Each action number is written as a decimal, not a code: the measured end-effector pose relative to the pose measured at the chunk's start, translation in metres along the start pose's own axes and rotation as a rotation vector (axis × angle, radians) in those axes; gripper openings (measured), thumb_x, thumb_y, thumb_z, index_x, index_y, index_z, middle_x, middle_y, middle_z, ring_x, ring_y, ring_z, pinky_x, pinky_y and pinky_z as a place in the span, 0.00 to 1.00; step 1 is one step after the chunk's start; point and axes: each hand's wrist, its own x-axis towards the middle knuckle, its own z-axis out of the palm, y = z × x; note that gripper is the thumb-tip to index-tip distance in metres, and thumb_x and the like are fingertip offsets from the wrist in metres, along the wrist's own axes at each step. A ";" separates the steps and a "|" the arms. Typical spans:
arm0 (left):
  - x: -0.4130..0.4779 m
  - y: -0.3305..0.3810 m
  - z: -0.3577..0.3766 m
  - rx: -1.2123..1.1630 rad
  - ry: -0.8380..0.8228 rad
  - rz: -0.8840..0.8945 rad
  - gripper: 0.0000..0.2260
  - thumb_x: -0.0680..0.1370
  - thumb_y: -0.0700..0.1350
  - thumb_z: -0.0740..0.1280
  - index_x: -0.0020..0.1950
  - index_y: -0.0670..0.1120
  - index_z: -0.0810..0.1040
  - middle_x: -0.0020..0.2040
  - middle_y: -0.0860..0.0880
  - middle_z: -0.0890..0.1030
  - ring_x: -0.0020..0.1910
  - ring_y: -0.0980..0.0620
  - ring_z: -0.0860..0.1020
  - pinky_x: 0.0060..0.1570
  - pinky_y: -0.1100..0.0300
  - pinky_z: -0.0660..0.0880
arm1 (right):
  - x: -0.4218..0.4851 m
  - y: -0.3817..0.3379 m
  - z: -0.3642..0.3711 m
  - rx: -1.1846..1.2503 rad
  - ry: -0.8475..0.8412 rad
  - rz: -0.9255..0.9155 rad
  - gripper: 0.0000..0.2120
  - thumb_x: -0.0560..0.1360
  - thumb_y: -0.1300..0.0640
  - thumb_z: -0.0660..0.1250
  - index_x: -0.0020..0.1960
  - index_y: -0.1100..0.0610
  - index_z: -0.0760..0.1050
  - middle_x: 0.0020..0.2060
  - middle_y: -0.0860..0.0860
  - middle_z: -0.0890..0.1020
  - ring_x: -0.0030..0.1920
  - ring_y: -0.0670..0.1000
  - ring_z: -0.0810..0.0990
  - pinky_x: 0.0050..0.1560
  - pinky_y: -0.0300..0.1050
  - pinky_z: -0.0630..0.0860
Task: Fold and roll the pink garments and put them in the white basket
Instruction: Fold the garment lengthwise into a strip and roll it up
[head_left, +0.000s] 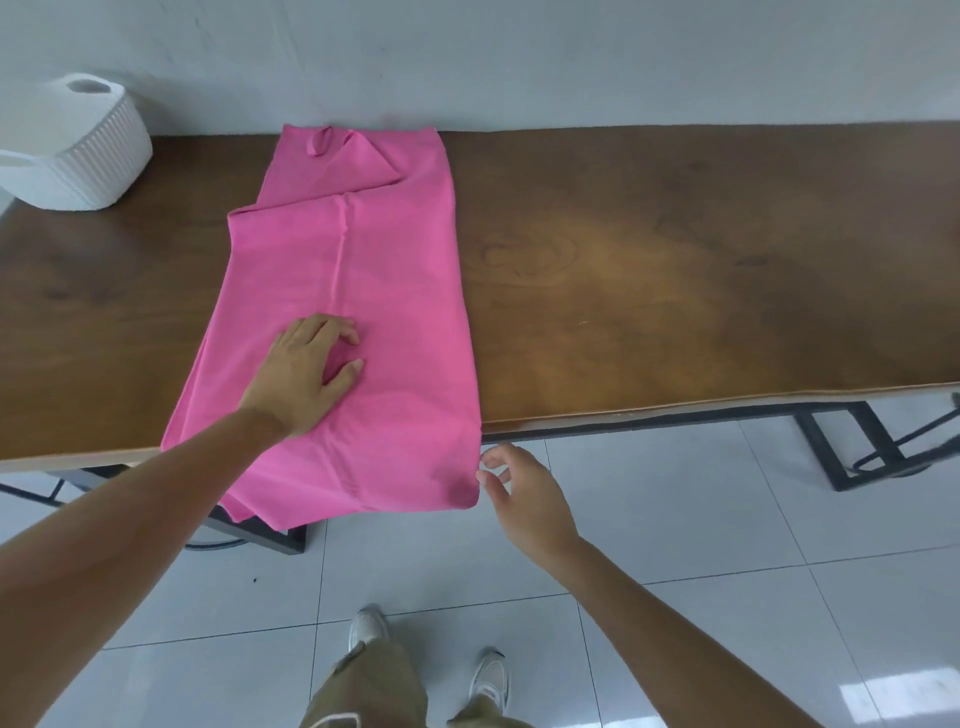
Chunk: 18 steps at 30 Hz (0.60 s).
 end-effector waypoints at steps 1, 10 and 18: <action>0.000 0.000 0.000 -0.004 0.004 0.007 0.15 0.79 0.58 0.60 0.60 0.51 0.73 0.65 0.50 0.75 0.64 0.44 0.73 0.67 0.45 0.68 | -0.003 -0.005 -0.011 -0.017 0.011 -0.030 0.08 0.82 0.50 0.61 0.59 0.48 0.76 0.56 0.39 0.80 0.51 0.41 0.78 0.48 0.39 0.74; 0.000 -0.005 0.003 -0.042 0.010 0.005 0.13 0.80 0.59 0.60 0.60 0.54 0.72 0.66 0.53 0.74 0.66 0.49 0.71 0.69 0.43 0.68 | 0.015 -0.058 -0.076 -0.103 0.071 -0.261 0.08 0.82 0.51 0.64 0.61 0.46 0.75 0.52 0.37 0.78 0.54 0.40 0.76 0.52 0.37 0.75; 0.002 -0.012 0.002 -0.175 0.044 0.010 0.09 0.78 0.53 0.66 0.57 0.54 0.76 0.64 0.57 0.77 0.64 0.55 0.73 0.67 0.54 0.69 | 0.076 -0.106 -0.071 -0.227 0.067 -0.311 0.11 0.82 0.47 0.63 0.63 0.44 0.73 0.54 0.34 0.76 0.57 0.37 0.73 0.55 0.36 0.73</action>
